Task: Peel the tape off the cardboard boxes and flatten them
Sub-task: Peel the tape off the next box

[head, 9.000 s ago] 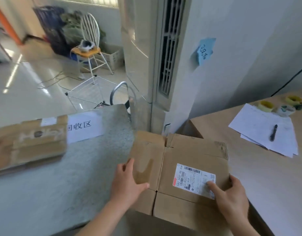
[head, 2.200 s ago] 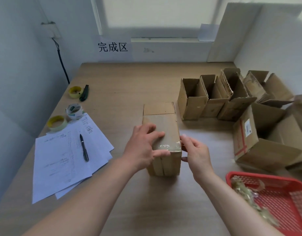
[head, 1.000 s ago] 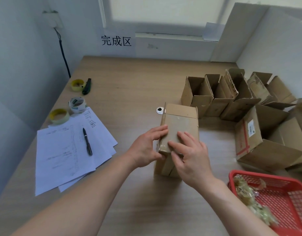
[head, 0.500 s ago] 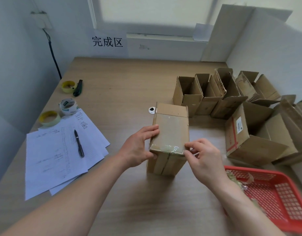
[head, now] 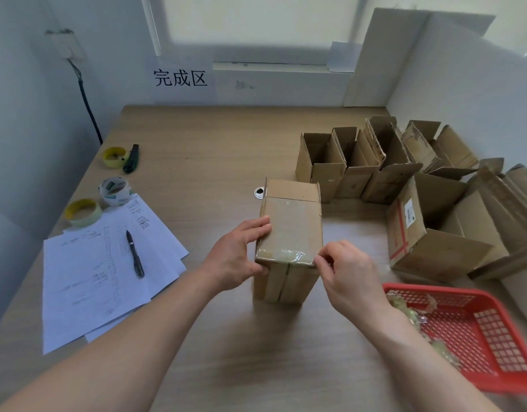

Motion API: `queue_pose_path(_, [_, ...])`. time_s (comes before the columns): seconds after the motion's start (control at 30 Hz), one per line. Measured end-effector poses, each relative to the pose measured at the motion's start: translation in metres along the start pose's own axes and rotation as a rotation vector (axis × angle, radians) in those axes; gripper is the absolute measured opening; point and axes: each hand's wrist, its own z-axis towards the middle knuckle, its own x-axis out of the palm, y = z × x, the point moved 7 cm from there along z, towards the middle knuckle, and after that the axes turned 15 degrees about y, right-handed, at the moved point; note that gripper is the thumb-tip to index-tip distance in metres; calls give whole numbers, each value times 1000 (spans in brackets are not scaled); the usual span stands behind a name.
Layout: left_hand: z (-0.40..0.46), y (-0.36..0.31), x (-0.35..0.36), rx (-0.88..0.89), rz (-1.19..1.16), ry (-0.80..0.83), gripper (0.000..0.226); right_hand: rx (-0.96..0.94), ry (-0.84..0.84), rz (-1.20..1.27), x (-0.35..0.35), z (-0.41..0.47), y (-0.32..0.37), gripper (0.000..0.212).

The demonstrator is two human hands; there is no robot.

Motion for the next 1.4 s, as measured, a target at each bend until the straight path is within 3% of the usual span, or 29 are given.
queue_pose_path(0.17, [1, 0, 1, -14, 25, 2, 91, 5, -2, 133, 7, -4, -10, 23])
queue_pose_path(0.4, [2, 3, 0, -25, 30, -9, 91, 328, 29, 862, 29, -8, -42, 33])
queue_pose_path(0.47, [3, 2, 1, -20, 32, -10, 91, 317, 70, 745, 25, -4, -39, 49])
queue_pose_path(0.53, [3, 1, 1, -14, 42, -13, 90, 309, 139, 390, 21, 3, -32, 64])
queue_pose_path(0.63, [2, 0, 1, -16, 57, -8, 90, 298, 129, 82, 14, 16, -22, 61])
queue_pose_path(0.9, [3, 1, 2, -23, 70, -2, 90, 133, 55, -1, 9, 17, -10, 51])
queue_pose_path(1.03, [3, 3, 2, -23, 77, 1, 91, 293, -25, 359, 18, -1, -33, 41])
queue_pose_path(1.13, [3, 3, 2, -21, 76, -1, 91, 523, -115, 1036, 45, -19, -54, 31])
queue_pose_path(1.2, [3, 4, 2, -23, 72, -1, 91, 548, -148, 1389, 57, -24, -51, 16])
queue_pose_path(1.23, [3, 5, 2, -23, 71, 0, 90, 522, -157, 1456, 56, -24, -50, 9])
queue_pose_path(1.3, [4, 5, 3, -26, 77, 1, 90, 436, -117, 1454, 51, -22, -48, 24])
queue_pose_path(1.4, [4, 4, 3, -32, 99, 8, 90, 336, -10, 1195, 42, -15, -43, 46])
